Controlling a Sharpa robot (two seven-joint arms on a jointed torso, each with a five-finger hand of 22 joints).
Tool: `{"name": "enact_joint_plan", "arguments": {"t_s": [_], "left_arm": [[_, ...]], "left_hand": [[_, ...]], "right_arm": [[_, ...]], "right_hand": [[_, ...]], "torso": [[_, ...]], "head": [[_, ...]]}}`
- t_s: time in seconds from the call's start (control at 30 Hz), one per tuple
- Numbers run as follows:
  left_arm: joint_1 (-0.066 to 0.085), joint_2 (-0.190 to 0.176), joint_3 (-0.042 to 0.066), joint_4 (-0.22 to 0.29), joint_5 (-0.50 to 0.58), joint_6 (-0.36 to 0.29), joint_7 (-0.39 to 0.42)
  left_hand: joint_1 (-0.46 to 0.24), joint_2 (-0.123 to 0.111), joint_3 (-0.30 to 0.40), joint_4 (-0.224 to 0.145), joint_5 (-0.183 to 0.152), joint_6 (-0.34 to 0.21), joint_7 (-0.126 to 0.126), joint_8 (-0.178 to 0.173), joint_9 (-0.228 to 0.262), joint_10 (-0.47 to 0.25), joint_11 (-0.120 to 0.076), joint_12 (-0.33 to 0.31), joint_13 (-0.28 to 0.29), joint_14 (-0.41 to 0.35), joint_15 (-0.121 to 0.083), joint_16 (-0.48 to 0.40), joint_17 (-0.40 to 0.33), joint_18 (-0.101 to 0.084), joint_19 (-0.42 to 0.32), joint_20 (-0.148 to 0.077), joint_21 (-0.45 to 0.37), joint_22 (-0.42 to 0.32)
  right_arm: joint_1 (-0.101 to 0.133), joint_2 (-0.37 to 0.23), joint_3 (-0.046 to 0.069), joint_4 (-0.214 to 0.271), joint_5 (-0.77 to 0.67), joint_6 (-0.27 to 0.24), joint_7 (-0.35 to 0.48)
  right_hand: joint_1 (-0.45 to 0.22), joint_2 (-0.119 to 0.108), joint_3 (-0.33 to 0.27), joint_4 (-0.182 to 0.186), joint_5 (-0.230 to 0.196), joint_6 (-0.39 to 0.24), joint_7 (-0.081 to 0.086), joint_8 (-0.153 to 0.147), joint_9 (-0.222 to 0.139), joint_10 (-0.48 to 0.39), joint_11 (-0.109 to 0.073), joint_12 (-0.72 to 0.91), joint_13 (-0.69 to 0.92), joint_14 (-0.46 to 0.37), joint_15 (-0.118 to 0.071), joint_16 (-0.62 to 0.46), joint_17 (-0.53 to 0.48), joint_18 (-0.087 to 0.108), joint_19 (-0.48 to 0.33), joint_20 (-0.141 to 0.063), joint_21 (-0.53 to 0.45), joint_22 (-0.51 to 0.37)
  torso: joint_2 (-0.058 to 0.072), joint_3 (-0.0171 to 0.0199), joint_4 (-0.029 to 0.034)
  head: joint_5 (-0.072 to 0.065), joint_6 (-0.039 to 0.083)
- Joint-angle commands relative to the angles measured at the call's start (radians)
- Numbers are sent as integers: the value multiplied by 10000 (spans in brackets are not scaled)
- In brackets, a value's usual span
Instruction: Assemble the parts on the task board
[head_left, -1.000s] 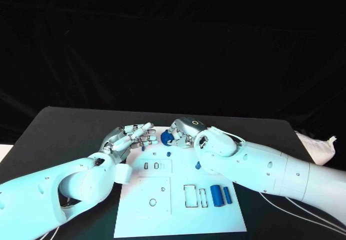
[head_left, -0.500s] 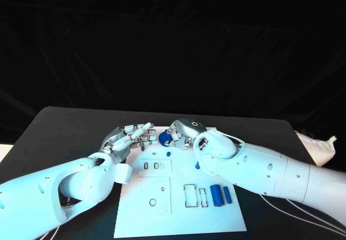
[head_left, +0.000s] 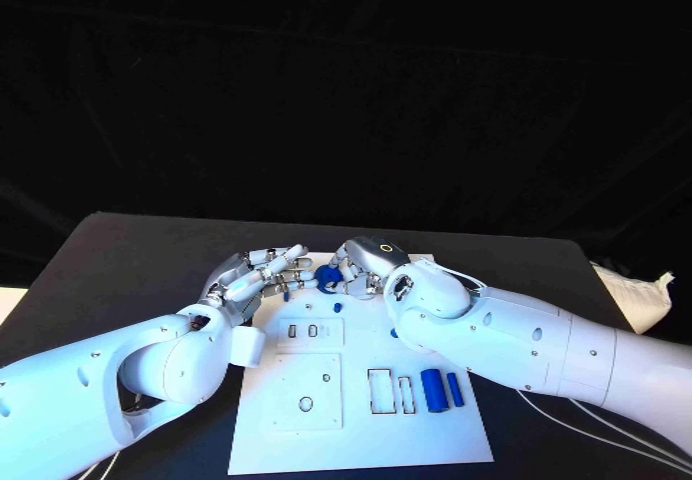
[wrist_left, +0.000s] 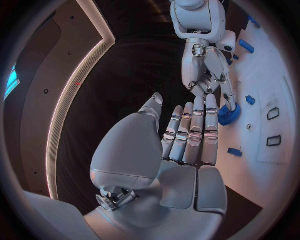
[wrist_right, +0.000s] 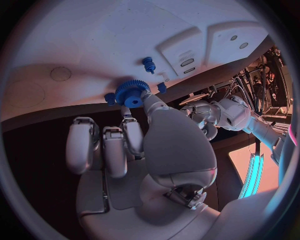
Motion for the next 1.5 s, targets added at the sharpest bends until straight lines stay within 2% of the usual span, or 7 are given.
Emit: {"name": "enact_joint_plan", "arguments": {"t_s": [0.03,0.3,0.7,0.93,1.17,1.33,1.5], "left_arm": [[9,18,8,16,9,180,54],[9,25,8,10,9,178,46],[9,28,8,-3,9,178,36],[9,14,8,-28,9,182,24],[8,-43,7,-51,10,195,24],[3,-82,5,-101,11,207,28],[-10,-81,2,-148,12,226,33]], "left_hand": [[57,47,11,-57,-35,-10,51,-62,-6,-4,34,-63,-10,10,52,-57,13,16,35,50,-41,-10],[72,56,10,-89,-35,-9,50,-69,-5,0,33,-73,-10,14,52,-71,26,18,40,49,-48,-16],[72,56,10,-89,-35,-9,50,-69,-5,0,33,-73,-10,14,52,-71,26,18,40,49,-48,-16],[72,56,10,-89,-35,-9,50,-69,-5,0,33,-73,-10,14,52,-71,26,18,40,49,-48,-16],[75,58,9,-101,-35,-11,50,-72,-5,-2,34,-79,-11,12,53,-79,30,18,41,50,-50,-19],[77,59,8,-107,-35,-14,51,-75,-6,-6,35,-83,-12,9,54,-84,32,17,41,51,-52,-20],[77,59,8,-107,-35,-14,51,-75,-6,-6,35,-83,-12,9,54,-84,32,17,41,51,-52,-20]], "right_arm": [[9,50,0,-63,-105,429,-122],[50,139,-1,-208,-107,778,-281],[75,126,-2,-223,-96,793,-332],[65,-260,1,133,230,235,-158],[62,-1511,130,869,1804,-807,1459],[107,-2715,254,1121,3727,-377,3223],[115,-3457,306,882,4661,187,4132]], "right_hand": [[-3,-89,-85,-7,-79,-332,50,-69,-80,-131,109,-182,14,794,118,5,1326,-172,-13,92,25,-42],[-159,-197,-252,154,-297,-1227,248,-61,-270,-453,292,-740,-372,793,277,15,1357,-160,-68,235,-12,-104],[-250,-161,-295,290,-270,-1122,236,6,-236,-446,293,-715,-349,795,291,22,1375,-161,-61,267,1,-76],[-754,49,-423,799,68,-924,202,13,-210,-343,272,-533,-208,808,277,53,1442,-177,-13,263,56,27],[-381,140,-279,617,139,-894,194,-12,-219,-198,255,-225,38,828,262,98,1534,-198,39,251,118,143],[497,-4,-45,-59,168,-871,207,-11,-226,-221,249,-180,99,845,257,144,1637,-200,26,243,127,160],[817,-208,-27,-415,159,-881,217,-20,-235,-259,258,-210,93,850,267,162,1683,-194,-7,251,113,132]], "torso": [[-1,-5,2],[3,-1,-2],[2,13,-3],[6,30,-19],[-23,34,-83],[-67,66,-218],[-85,120,-330]], "head": [[0,5],[-18,0],[-28,-11],[9,9],[70,46],[136,63],[201,106]]}}
